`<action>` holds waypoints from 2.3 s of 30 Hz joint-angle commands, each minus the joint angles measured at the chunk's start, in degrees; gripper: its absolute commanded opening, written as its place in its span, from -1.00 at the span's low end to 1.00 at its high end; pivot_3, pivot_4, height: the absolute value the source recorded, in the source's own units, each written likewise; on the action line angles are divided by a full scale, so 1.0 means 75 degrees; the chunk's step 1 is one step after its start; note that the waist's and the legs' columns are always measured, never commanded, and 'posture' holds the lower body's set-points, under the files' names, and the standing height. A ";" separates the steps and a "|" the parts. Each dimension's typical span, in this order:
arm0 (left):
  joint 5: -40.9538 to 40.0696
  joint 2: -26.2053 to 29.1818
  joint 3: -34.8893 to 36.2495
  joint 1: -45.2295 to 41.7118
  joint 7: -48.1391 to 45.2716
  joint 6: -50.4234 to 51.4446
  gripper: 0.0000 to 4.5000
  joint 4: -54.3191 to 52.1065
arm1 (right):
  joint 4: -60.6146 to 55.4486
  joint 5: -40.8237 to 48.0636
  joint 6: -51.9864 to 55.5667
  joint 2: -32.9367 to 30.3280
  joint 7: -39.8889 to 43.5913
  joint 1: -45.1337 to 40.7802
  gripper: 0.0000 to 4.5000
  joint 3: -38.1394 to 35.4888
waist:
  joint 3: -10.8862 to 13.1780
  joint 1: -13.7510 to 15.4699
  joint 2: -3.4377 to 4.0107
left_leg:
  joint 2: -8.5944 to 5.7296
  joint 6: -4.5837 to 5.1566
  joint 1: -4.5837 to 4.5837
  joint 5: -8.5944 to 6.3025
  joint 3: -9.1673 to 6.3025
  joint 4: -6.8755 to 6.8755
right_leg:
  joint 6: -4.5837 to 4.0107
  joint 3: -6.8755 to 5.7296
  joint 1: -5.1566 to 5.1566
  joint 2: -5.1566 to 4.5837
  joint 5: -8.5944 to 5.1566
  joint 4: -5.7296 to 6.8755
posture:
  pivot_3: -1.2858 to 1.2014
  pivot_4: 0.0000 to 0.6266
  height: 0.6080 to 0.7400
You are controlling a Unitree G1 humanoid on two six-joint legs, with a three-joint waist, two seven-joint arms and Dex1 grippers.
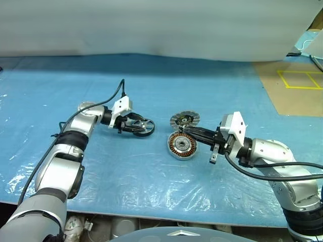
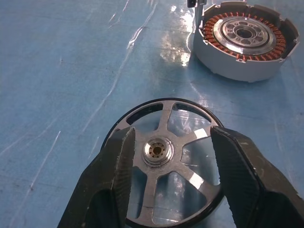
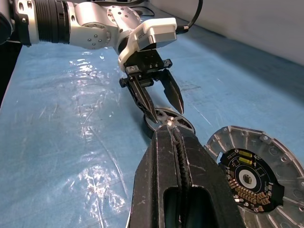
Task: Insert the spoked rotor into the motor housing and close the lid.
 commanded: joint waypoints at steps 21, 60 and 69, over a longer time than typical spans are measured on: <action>0.1223 -0.0264 -0.0453 -0.0839 0.0015 -0.1581 0.17 0.1429 | -0.0373 -0.0078 0.0222 -0.0132 -0.0680 -0.0155 -0.99 0.0016 | 0.0002 0.0002 -0.0004 | -0.0003 -0.0002 -0.0002 0.0000 -0.0016 0.0001 | 0.0027 -0.0008 0.0002 0.0000 0.0016 0.0001 | 0.03 -0.52 1.00; 0.1402 0.0253 -0.0685 -0.0847 -0.1311 -0.2297 0.17 0.0934 | -0.0068 -0.0506 0.0137 -0.0015 -0.0748 -0.0209 -0.99 0.0278 | 0.0005 0.0007 -0.0008 | -0.0001 -0.0002 0.0008 0.0000 -0.0016 -0.0004 | 0.0001 -0.0011 0.0014 -0.0002 0.0000 -0.0002 | 0.03 -0.52 1.00; 0.1677 0.0216 -0.0820 -0.0808 -0.0795 -0.2719 0.17 0.1065 | -0.0022 -0.0549 0.0207 0.0039 -0.0825 -0.0348 -0.99 0.0295 | 0.0006 0.0020 -0.0007 | -0.0002 -0.0002 0.0007 0.0000 -0.0016 -0.0004 | 0.0000 -0.0011 0.0014 -0.0003 0.0000 -0.0002 | 0.03 -0.52 1.00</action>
